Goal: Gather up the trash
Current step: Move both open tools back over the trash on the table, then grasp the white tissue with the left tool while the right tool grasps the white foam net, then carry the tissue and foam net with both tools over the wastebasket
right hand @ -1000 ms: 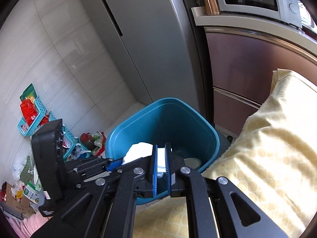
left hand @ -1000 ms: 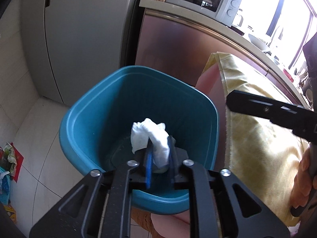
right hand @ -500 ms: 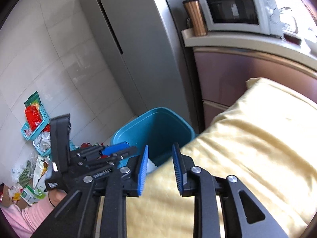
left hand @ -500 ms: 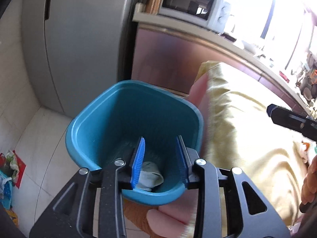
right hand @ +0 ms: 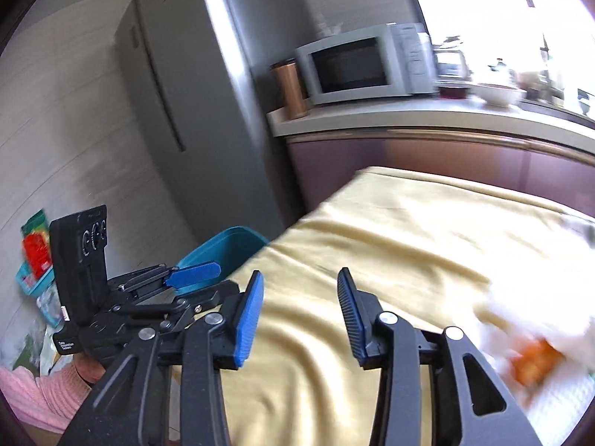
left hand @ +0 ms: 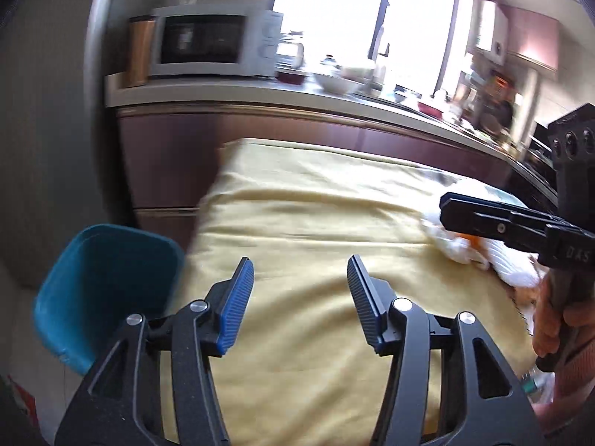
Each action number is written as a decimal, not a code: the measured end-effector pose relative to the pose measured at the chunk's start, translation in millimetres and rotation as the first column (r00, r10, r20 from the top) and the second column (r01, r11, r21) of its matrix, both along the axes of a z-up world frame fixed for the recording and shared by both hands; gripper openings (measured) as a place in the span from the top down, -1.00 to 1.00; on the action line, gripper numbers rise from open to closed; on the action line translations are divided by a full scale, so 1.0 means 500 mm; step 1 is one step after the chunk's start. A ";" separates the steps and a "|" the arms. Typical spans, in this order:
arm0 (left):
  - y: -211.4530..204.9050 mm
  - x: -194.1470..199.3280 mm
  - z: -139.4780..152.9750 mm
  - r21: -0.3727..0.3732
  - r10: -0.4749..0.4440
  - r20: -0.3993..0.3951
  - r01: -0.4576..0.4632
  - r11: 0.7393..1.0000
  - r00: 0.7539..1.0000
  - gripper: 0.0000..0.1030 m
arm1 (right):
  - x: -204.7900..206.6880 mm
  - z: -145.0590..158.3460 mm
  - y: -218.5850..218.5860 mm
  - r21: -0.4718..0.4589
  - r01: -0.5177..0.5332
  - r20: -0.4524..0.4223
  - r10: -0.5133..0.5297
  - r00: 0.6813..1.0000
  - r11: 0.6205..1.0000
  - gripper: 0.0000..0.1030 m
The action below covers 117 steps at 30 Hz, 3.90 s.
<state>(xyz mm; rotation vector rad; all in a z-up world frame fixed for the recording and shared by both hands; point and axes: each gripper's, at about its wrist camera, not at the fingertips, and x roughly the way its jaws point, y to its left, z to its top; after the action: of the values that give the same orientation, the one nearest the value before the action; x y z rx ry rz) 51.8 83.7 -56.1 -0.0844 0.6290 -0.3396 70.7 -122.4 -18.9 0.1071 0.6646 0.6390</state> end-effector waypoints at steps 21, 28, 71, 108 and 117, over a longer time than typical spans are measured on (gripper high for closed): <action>-0.355 0.063 -0.046 0.012 -0.329 -0.138 0.334 0.943 0.934 -0.23 | -0.116 -0.090 -0.388 0.013 0.459 -0.142 -0.453 0.880 0.888 -0.05; -0.372 0.104 -0.054 -0.014 -0.334 -0.207 0.338 0.941 0.920 -0.10 | -0.103 -0.107 -0.376 0.042 0.441 -0.180 -0.427 0.886 0.897 -0.06; -0.265 0.047 -0.045 -0.147 -0.328 -0.207 0.302 0.942 0.922 0.85 | -0.105 -0.126 -0.350 0.175 0.374 -0.256 -0.325 0.910 0.911 0.13; -0.012 -0.066 0.081 -0.123 -0.093 0.008 0.093 0.988 0.996 0.85 | -0.073 -0.037 -0.223 0.156 0.197 -0.065 -0.189 0.980 0.968 0.86; 0.047 -0.093 0.096 -0.120 -0.023 0.025 0.025 0.993 0.999 0.85 | -0.032 -0.021 -0.145 0.171 0.111 -0.051 -0.104 0.993 0.979 0.86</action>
<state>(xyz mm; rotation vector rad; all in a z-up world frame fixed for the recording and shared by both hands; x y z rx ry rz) 5.5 107.0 -7.9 -0.1877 0.5861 -0.4011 55.0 -194.9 -29.6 0.3171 0.6384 0.5904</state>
